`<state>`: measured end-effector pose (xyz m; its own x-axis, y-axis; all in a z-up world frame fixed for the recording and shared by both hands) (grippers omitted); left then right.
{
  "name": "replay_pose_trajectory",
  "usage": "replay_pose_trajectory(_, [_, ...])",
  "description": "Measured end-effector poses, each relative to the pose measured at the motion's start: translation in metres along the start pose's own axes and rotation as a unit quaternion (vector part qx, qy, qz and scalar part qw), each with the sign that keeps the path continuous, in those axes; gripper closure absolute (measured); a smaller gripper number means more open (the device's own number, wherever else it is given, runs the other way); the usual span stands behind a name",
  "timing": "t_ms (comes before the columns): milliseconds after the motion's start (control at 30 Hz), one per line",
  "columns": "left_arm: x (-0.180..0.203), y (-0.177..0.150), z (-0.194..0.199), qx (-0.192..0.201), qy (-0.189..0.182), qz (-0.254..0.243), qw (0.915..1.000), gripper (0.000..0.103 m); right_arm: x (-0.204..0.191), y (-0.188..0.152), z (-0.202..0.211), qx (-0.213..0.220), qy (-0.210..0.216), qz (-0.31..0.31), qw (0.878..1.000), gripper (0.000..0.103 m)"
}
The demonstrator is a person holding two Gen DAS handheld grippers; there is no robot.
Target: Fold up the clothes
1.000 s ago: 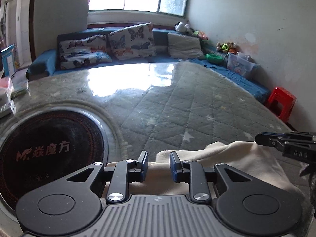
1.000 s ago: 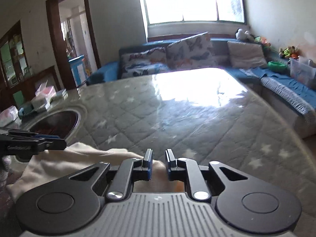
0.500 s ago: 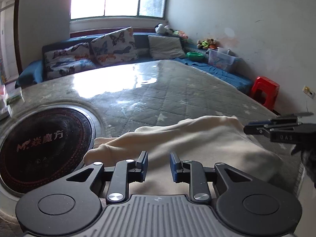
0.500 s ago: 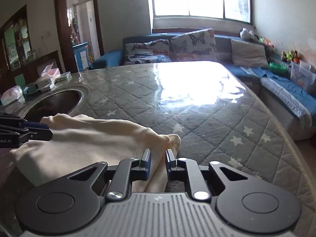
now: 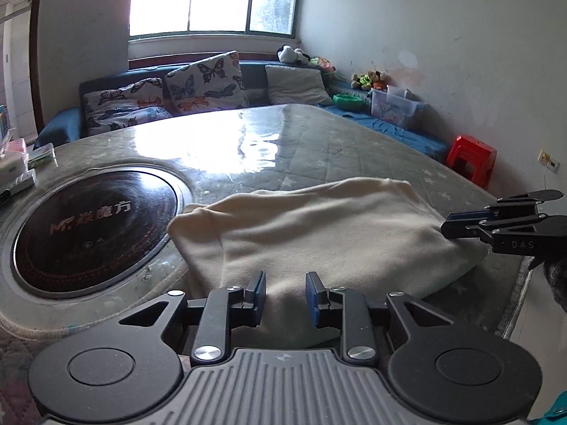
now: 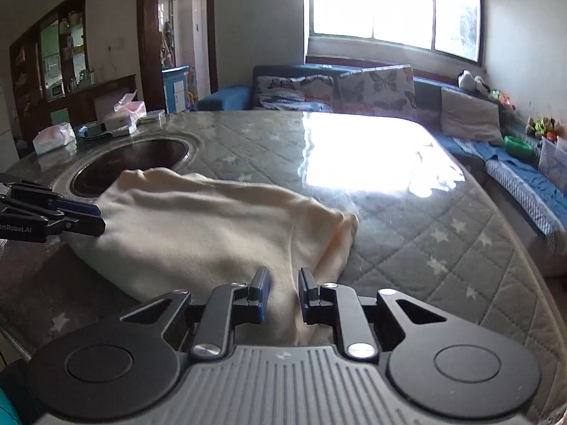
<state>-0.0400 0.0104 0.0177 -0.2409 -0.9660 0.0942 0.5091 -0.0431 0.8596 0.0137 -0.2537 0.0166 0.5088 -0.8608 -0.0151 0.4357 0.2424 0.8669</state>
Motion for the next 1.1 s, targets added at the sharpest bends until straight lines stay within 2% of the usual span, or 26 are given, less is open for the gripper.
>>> replay_pose_trajectory(267, [-0.014,-0.009,0.008,0.004,0.001,0.035,0.9994,0.076,-0.006,0.000,-0.006,-0.017,0.009,0.015,1.000,0.086])
replay_pose_trajectory(333, [-0.017,-0.011,0.010,0.006,0.001,0.044,0.9990,0.076,-0.012,0.010,0.000,-0.006,0.016,0.032,0.999,0.085])
replay_pose_trajectory(567, [-0.030,-0.018,0.017,0.010,0.001,0.075,0.9971,0.078,-0.053,0.026,-0.008,-0.001,0.082,0.084,0.993,0.084])
replay_pose_trajectory(800, [-0.052,-0.013,0.027,0.011,0.020,0.112,0.9934,0.075,-0.117,0.036,-0.027,-0.010,0.169,0.157,0.973,0.082])
replay_pose_trajectory(867, [-0.058,-0.011,0.030,0.011,0.026,0.123,0.9920,0.077,-0.138,0.034,-0.033,-0.013,0.189,0.185,0.964,0.072])
replay_pose_trajectory(967, [-0.068,-0.009,0.035,0.012,0.034,0.139,0.9897,0.077,-0.165,0.031,-0.038,-0.011,0.212,0.223,0.951,0.069])
replay_pose_trajectory(1033, [-0.075,-0.007,0.038,0.012,0.040,0.149,0.9880,0.072,-0.180,0.028,-0.042,-0.011,0.222,0.248,0.943,0.061])
replay_pose_trajectory(1100, [-0.079,-0.004,0.038,0.012,0.037,0.163,0.9859,0.063,-0.194,0.024,-0.047,-0.012,0.222,0.275,0.935,0.060])
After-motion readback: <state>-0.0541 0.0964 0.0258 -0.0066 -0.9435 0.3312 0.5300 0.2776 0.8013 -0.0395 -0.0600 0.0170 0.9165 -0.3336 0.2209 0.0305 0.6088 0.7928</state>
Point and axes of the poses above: each gripper's, at about its wrist camera, not at the fingertips, and z roughly against the way its jaws point, x to its right, y to its top, the point moved 3 cm from there along -z, roughly the way its jaws point, and after that the axes turned 6 degrees about x, right-handed, at the moved point
